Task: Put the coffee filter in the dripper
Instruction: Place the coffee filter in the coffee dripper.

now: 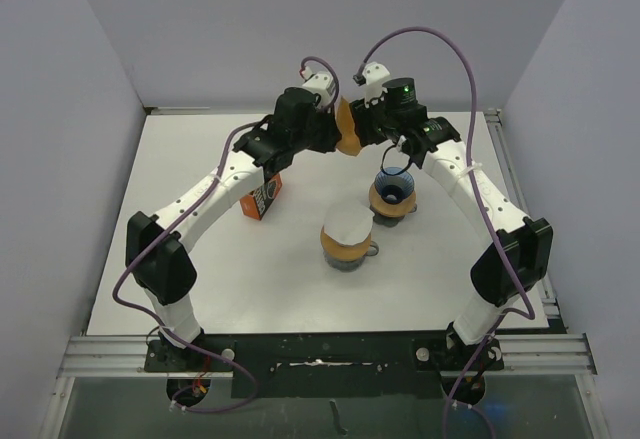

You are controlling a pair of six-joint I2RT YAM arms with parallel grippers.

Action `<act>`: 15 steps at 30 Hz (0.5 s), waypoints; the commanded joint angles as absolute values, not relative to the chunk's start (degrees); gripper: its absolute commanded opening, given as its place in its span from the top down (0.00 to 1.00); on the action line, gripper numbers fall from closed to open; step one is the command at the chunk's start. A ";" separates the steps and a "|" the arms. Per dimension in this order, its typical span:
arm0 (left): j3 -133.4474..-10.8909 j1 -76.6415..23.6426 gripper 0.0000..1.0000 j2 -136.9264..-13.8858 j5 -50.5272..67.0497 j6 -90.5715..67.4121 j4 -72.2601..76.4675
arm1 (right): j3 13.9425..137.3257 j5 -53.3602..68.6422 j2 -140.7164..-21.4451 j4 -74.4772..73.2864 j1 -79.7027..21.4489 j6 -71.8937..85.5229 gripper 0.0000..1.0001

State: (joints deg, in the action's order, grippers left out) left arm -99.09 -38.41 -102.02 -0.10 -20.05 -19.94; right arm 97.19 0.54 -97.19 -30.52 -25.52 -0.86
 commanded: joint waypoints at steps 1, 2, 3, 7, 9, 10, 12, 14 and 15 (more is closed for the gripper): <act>-98.71 -38.35 1.00 -99.01 -2.10 -18.28 -16.49 | 99.53 -2.46 -95.74 -28.25 -25.14 -2.42 0.57; -98.54 -38.37 1.00 -98.90 -2.31 -18.08 -16.39 | 99.42 -2.68 -95.60 -28.22 -25.15 -2.58 0.57; -98.26 -38.33 1.00 -98.81 -2.45 -17.98 -16.24 | 99.41 -2.76 -95.46 -28.21 -25.15 -2.63 0.57; -97.71 -38.30 1.00 -98.54 -3.30 -17.21 -15.83 | 99.40 -2.77 -95.19 -28.21 -25.06 -2.72 0.58; -97.51 -38.30 1.00 -98.53 -3.80 -16.93 -15.67 | 99.32 -2.60 -95.19 -28.21 -25.06 -2.64 0.58; -97.41 -38.21 1.00 -98.50 -4.10 -16.80 -15.54 | 99.32 -2.49 -95.19 -28.21 -25.11 -2.64 0.58; -97.37 -38.08 1.00 -98.42 -4.39 -16.62 -15.41 | 99.26 -2.38 -95.19 -28.30 -25.05 -2.60 0.58; -97.27 -37.95 1.00 -98.36 -4.49 -16.61 -15.38 | 99.05 -2.22 -95.12 -28.23 -25.05 -2.55 0.58; -97.24 -37.85 1.00 -98.35 -4.48 -16.61 -15.28 | 98.87 -1.87 -95.03 -28.17 -25.07 -2.59 0.58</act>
